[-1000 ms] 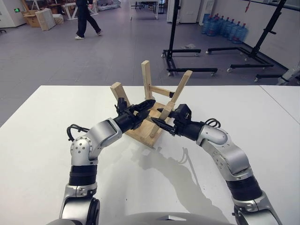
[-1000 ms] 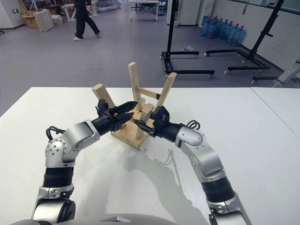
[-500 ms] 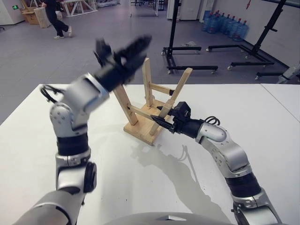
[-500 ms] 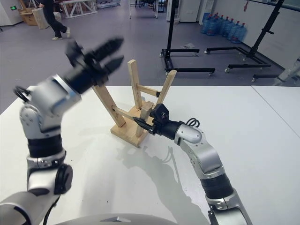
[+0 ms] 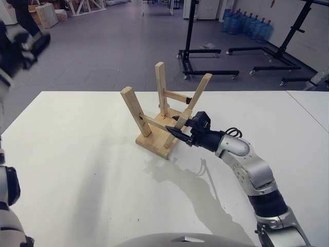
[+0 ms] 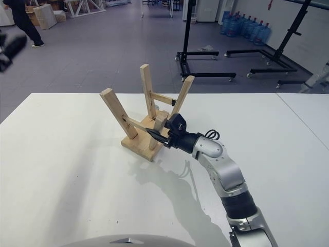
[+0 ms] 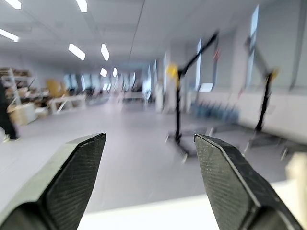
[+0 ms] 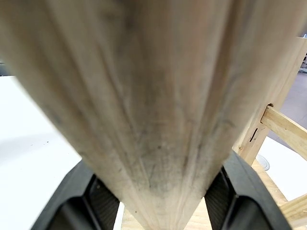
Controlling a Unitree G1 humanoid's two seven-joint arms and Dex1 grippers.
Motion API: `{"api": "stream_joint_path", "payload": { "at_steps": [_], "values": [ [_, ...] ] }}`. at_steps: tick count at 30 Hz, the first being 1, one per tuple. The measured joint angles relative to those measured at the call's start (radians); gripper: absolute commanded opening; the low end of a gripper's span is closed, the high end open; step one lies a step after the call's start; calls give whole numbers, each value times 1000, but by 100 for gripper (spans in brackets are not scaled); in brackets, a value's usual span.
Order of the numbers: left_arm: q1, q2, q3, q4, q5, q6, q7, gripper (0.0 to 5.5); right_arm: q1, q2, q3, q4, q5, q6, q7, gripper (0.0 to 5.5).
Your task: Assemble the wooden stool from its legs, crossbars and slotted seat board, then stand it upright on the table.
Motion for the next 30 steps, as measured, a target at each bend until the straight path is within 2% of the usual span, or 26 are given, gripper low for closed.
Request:
{"api": "stream_joint_path", "payload": {
  "at_steps": [3,7,12,16,19,30],
  "values": [
    [5,-161,-28,211,121,-94,-139,339,-2,-20,-6,-3,7,12,25,207],
    [-32,-235,-1,245,183,-122,-221,339,5,-54,-13,-21,20,21,60,207],
    [51,-304,54,-67,140,28,-241,339,52,-103,-34,-82,63,42,99,207],
    [220,-335,96,-440,61,213,-163,339,71,-124,-50,-116,86,64,107,207],
    [333,-371,118,-635,18,316,-93,339,68,-128,-50,-123,89,84,104,207],
    [352,-455,149,-612,54,347,-10,339,65,-123,-33,-127,87,87,91,207]
  ]
}}
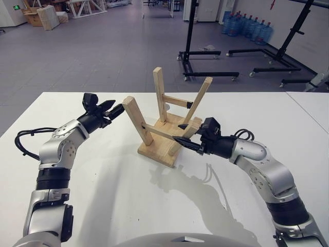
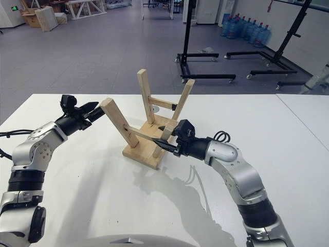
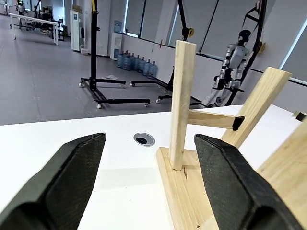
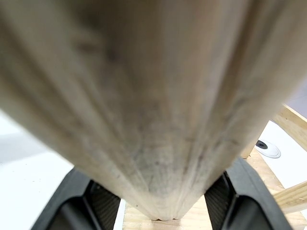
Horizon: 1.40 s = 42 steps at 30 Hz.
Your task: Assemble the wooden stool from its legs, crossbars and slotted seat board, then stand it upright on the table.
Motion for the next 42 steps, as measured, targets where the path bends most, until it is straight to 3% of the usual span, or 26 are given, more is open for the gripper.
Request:
{"api": "stream_joint_path", "payload": {
  "at_steps": [3,9,21,28,37,42],
  "values": [
    [0,-63,-39,-118,7,29,50,339,-17,-2,18,2,-12,6,-1,207],
    [120,-67,-37,-325,48,98,203,339,-78,13,54,17,-28,57,-4,207],
    [159,-73,-17,-343,45,158,217,339,-92,60,58,22,-61,86,-36,207],
    [126,-52,31,-272,13,162,121,339,-89,96,69,45,-78,63,-72,207],
    [126,-58,26,-269,10,150,103,339,-60,107,134,127,-99,95,-63,391],
    [115,-60,20,-194,16,116,60,339,-28,75,139,169,-137,16,-13,391]
  ]
}}
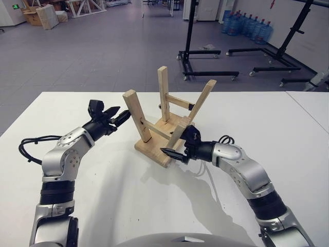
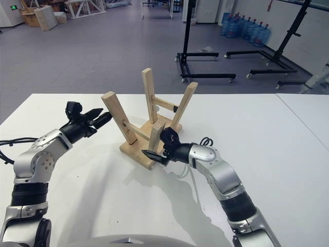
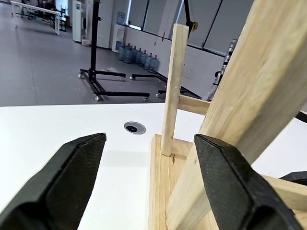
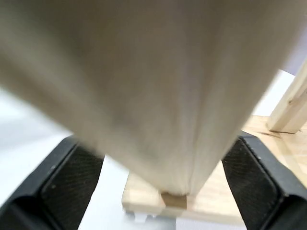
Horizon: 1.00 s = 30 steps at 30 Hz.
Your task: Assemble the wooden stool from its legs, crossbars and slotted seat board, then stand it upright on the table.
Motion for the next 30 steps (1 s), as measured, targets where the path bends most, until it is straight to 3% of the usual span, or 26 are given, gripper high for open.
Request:
{"api": "stream_joint_path", "payload": {
  "at_steps": [5,10,16,20,24,30],
  "values": [
    [-50,24,6,79,32,-36,-31,339,111,-83,-35,76,-17,-85,86,391],
    [-28,138,83,61,-8,20,-87,339,120,-160,-192,168,30,-86,138,391],
    [292,334,110,-378,-146,240,-228,339,54,-171,-343,278,72,-95,112,391],
    [310,289,-14,-491,-127,274,-144,339,18,-145,-344,315,47,-137,91,391],
    [180,169,-152,-313,9,187,-51,339,-43,-54,-262,301,7,-165,53,391],
    [113,89,-212,-131,152,71,13,339,-46,21,-128,187,-17,-151,54,391]
  ]
}}
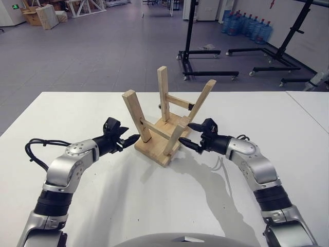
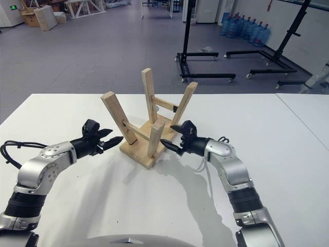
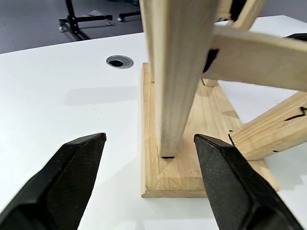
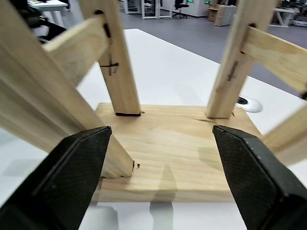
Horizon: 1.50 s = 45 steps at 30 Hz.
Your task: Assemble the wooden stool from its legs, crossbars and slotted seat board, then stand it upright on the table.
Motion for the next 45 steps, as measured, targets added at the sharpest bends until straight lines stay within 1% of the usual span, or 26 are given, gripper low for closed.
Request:
{"api": "stream_joint_path", "payload": {
  "at_steps": [3,7,10,16,20,23,25,27,31,32,33,34,36,37,39,40,42,44,45],
  "values": [
    [-5,-30,-18,11,14,-19,-7,339,0,36,59,-1,-30,0,-11,391],
    [-15,-36,-19,-19,0,-1,-26,339,-2,55,80,5,-53,1,-29,391],
    [-66,-52,25,76,38,-9,41,339,-1,82,104,-35,-53,25,-37,391],
    [-70,-53,51,127,77,-37,62,339,-1,179,204,-137,-60,90,-84,391],
    [-70,-64,51,128,80,-42,60,339,-1,217,225,-144,-99,111,-156,391],
    [-70,-60,51,127,80,-42,31,339,1,221,230,-143,-104,111,-174,391],
    [-69,-31,69,115,56,-42,-21,339,29,185,223,-182,-100,113,-160,391],
    [-60,33,120,62,7,-31,-98,339,78,119,192,-246,-68,135,-113,391],
    [3,227,245,-41,-47,17,-227,339,174,-5,117,-318,-3,171,-29,391],
    [4,252,277,-47,-65,32,-238,339,194,-24,104,-338,18,176,-13,391],
    [-19,260,302,-42,-85,54,-227,339,208,-33,92,-348,37,177,3,391],
    [-84,246,336,-20,-116,80,-187,339,221,-50,77,-352,59,177,24,391],
    [-286,194,405,37,-176,128,-67,339,258,-108,54,-353,77,173,83,391],
    [-399,149,419,65,-204,157,1,339,283,-157,35,-339,78,154,121,391],
    [-501,104,406,57,-239,188,50,339,294,-229,-8,-278,69,124,165,391],
    [-484,114,364,8,-234,189,28,339,291,-260,-38,-227,62,97,189,391],
    [-359,166,293,-77,-211,172,-57,339,280,-332,-100,-136,52,46,227,391],
    [-175,234,295,-91,-199,153,-164,339,255,-386,-165,-26,44,-7,258,391],
    [-105,254,330,-61,-205,140,-212,339,229,-397,-195,29,43,-27,268,391]
  ]
}}
